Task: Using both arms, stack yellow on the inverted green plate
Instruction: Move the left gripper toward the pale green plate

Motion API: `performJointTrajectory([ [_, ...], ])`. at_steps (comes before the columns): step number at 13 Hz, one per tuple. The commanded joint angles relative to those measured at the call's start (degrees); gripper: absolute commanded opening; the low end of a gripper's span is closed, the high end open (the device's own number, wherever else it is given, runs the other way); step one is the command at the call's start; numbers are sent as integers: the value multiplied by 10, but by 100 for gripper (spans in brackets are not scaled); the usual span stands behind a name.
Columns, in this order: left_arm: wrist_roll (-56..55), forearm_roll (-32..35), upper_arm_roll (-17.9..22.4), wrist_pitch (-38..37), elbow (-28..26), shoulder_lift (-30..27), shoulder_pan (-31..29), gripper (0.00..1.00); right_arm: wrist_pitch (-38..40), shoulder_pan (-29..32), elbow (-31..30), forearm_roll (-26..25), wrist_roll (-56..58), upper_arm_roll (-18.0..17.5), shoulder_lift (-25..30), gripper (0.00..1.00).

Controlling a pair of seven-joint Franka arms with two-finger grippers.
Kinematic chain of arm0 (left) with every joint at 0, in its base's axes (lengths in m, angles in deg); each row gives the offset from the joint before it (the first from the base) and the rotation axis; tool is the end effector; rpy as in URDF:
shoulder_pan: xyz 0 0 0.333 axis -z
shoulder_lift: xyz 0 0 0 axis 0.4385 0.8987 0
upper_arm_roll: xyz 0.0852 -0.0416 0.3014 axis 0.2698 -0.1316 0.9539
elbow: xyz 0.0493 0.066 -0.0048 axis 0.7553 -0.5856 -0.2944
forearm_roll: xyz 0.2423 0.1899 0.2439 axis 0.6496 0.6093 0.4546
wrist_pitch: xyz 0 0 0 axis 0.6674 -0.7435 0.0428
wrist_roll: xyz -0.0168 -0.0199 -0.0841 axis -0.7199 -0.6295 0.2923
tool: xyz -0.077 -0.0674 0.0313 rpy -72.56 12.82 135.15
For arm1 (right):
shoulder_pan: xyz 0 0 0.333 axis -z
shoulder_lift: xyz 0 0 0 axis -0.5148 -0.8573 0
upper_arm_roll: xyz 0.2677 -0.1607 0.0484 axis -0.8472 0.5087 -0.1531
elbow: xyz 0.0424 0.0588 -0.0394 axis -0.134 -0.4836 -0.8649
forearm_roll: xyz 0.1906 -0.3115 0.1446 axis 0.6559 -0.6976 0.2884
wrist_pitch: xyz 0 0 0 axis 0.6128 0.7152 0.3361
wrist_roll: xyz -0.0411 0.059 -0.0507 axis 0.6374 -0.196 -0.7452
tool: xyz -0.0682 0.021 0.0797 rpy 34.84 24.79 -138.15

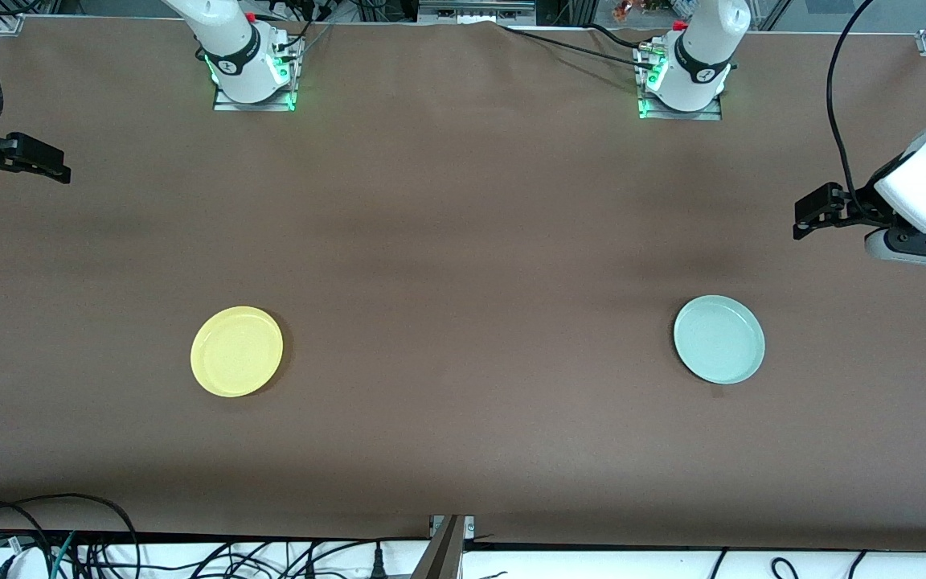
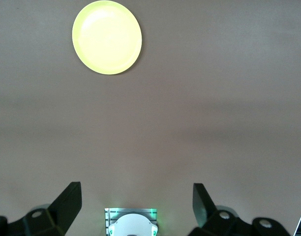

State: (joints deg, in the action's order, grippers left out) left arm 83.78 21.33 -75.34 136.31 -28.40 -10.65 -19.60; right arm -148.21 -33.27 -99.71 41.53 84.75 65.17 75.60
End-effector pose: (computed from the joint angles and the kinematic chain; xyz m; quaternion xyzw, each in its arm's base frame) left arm 0.5925 -0.0344 0.5887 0.9977 -0.0664 -0.0091 0.0030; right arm 0.5616 -0.0209 0.6151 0.9959 0.0114 -0.0872 0.0214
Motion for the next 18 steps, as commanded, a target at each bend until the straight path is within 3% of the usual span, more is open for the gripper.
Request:
performJointTrajectory([
  [1,0,1,-3,0,16,5,4,100,-1,4,15,-3,-2,-1,-9,100],
  [4,-4,18,-2,-1,16,48,15,100,-3,4,15,-3,-2,-1,-11,100],
  [6,-1,29,1,-15,26,133,10,100,-12,4,15,-3,-2,-1,-13,100],
  [11,12,41,3,14,29,139,-6,100,-12,4,15,-4,-1,-1,-13,100],
  [14,98,14,-1,63,27,170,-62,100,-8,4,15,-5,0,-1,-10,100],
  [18,42,13,3,151,-30,195,-83,100,-10,4,15,-4,0,7,-11,100],
])
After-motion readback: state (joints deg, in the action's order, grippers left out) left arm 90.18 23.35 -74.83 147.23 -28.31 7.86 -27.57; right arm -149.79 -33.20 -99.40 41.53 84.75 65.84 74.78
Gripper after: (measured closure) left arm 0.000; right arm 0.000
